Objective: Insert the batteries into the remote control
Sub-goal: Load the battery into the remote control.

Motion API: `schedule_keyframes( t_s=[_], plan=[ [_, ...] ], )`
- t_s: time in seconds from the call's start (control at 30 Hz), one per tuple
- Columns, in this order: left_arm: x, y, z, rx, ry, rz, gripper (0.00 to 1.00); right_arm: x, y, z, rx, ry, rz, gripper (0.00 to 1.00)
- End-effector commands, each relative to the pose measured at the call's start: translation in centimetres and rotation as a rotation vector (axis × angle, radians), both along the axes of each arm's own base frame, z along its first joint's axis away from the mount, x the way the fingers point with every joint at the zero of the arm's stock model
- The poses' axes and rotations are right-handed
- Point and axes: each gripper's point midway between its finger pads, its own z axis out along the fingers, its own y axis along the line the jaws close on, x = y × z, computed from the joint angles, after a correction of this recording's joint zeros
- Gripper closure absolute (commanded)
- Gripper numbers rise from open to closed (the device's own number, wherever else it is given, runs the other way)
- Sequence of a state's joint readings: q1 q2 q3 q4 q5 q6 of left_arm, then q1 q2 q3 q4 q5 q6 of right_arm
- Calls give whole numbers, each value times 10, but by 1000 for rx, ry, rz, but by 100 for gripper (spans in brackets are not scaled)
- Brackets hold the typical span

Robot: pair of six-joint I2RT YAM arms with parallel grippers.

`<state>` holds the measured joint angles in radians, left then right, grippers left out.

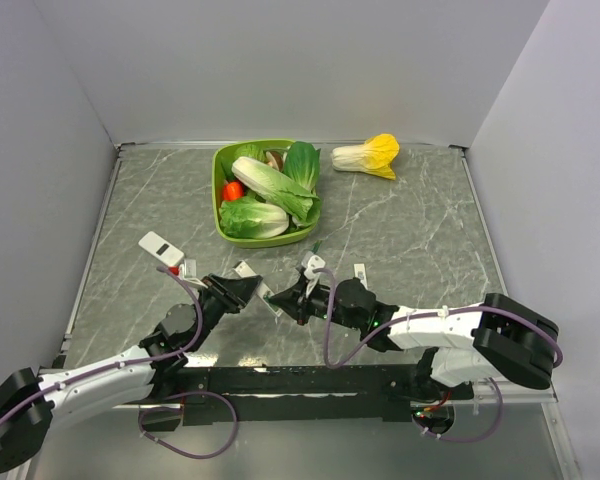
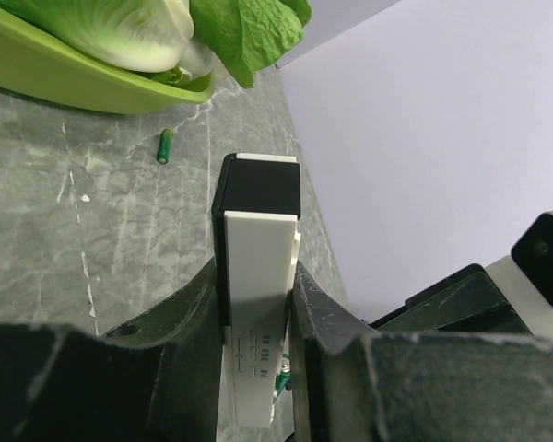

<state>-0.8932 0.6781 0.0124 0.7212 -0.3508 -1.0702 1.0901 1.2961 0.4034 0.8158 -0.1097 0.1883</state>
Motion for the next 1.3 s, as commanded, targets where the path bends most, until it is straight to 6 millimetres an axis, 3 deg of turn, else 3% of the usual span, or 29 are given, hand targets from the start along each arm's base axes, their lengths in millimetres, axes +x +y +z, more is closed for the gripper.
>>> schedule_keyframes(
  t_s=[0.0,0.7,0.83,0.97,1.1,1.2,1.23,1.27],
  plan=[
    [-16,7,29,-180,-106,-44,99,-14,-12,-56,-217,99,19,100],
    [-25,6,56,-203,-211,-85,99,-33,1,-107,-519,213,110,100],
    [-26,4,52,-185,-207,-93,99,-38,6,-102,-500,223,133,100],
    [-22,6,36,-143,-174,-69,99,-35,9,-74,-438,195,115,100],
    [-17,12,0,-58,-95,-30,99,-18,0,-29,-382,134,17,77],
    [-14,17,-16,-42,-47,-3,99,-4,-14,-3,-341,126,-76,59],
    [-13,18,-27,-15,-13,7,99,6,-21,2,-332,120,-140,45],
    [-12,20,-31,-11,5,17,99,12,-27,8,-312,137,-172,37]
  ],
)
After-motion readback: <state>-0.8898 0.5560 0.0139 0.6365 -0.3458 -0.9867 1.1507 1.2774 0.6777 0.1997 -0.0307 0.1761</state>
